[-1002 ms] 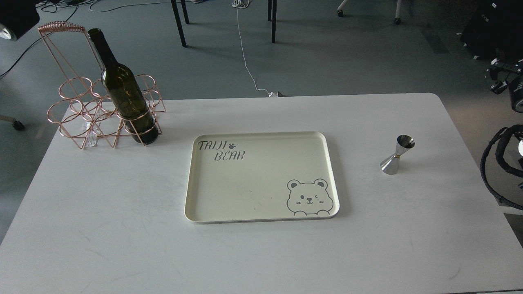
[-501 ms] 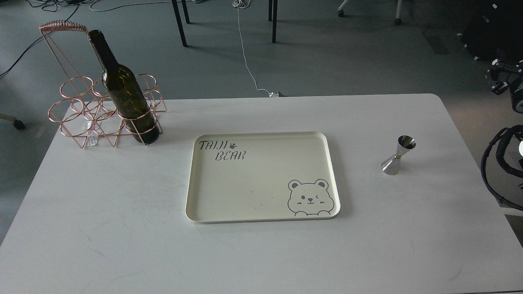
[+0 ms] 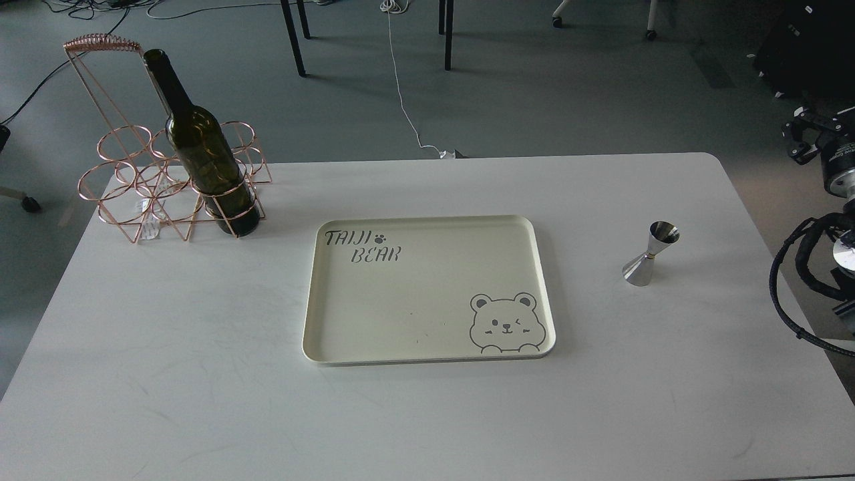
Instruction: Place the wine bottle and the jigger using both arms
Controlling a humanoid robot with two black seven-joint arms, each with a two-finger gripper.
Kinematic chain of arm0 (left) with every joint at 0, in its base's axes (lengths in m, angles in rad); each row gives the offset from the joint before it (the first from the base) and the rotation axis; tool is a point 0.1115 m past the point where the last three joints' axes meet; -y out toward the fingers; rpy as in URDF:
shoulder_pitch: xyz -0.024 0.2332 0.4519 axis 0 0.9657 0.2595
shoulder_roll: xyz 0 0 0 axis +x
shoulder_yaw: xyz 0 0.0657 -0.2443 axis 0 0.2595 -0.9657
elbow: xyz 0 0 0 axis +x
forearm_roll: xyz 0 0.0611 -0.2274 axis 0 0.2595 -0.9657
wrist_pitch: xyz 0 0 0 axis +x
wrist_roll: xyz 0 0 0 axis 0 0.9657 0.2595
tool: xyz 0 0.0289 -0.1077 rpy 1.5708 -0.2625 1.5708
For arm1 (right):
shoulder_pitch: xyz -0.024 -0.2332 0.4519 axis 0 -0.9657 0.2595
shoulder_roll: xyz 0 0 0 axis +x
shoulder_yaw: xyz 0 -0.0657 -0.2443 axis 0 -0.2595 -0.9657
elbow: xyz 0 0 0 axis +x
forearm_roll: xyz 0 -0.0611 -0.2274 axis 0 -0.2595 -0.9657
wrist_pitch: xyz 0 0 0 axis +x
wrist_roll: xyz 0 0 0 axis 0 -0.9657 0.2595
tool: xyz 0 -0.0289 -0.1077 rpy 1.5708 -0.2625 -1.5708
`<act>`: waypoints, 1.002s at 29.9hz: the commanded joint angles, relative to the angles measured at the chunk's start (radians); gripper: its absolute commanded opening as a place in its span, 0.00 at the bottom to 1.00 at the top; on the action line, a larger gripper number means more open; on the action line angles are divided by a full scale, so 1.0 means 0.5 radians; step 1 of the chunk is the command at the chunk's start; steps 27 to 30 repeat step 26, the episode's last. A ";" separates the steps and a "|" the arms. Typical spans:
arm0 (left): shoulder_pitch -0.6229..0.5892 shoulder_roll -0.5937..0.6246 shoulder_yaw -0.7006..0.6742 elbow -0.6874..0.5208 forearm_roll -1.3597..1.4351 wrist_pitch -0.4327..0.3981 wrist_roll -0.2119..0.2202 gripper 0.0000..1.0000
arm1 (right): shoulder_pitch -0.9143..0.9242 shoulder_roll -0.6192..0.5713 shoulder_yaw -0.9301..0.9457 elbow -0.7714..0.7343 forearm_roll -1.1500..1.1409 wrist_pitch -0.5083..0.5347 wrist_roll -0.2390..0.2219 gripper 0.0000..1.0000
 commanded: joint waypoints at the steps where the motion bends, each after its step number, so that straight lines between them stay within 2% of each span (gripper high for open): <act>1: 0.119 -0.077 -0.091 0.040 -0.102 -0.114 -0.008 0.98 | -0.058 0.002 0.010 0.006 0.048 0.000 -0.002 1.00; 3: 0.204 -0.129 -0.195 0.049 -0.114 -0.181 -0.008 0.98 | -0.083 0.002 0.013 0.003 0.134 0.000 -0.081 1.00; 5: 0.290 -0.175 -0.318 0.049 -0.111 -0.181 -0.005 0.98 | -0.104 0.005 0.010 0.003 0.247 0.000 -0.149 1.00; 8: 0.373 -0.227 -0.499 0.062 -0.114 -0.181 -0.005 0.98 | -0.110 0.005 0.010 0.003 0.334 0.000 -0.204 1.00; 14: 0.444 -0.316 -0.601 0.163 -0.111 -0.181 0.004 0.98 | -0.147 0.011 0.010 0.006 0.331 0.000 -0.195 1.00; 30: 0.487 -0.307 -0.607 0.163 -0.111 -0.181 -0.008 0.98 | -0.166 0.011 -0.020 0.039 0.315 0.000 -0.201 1.00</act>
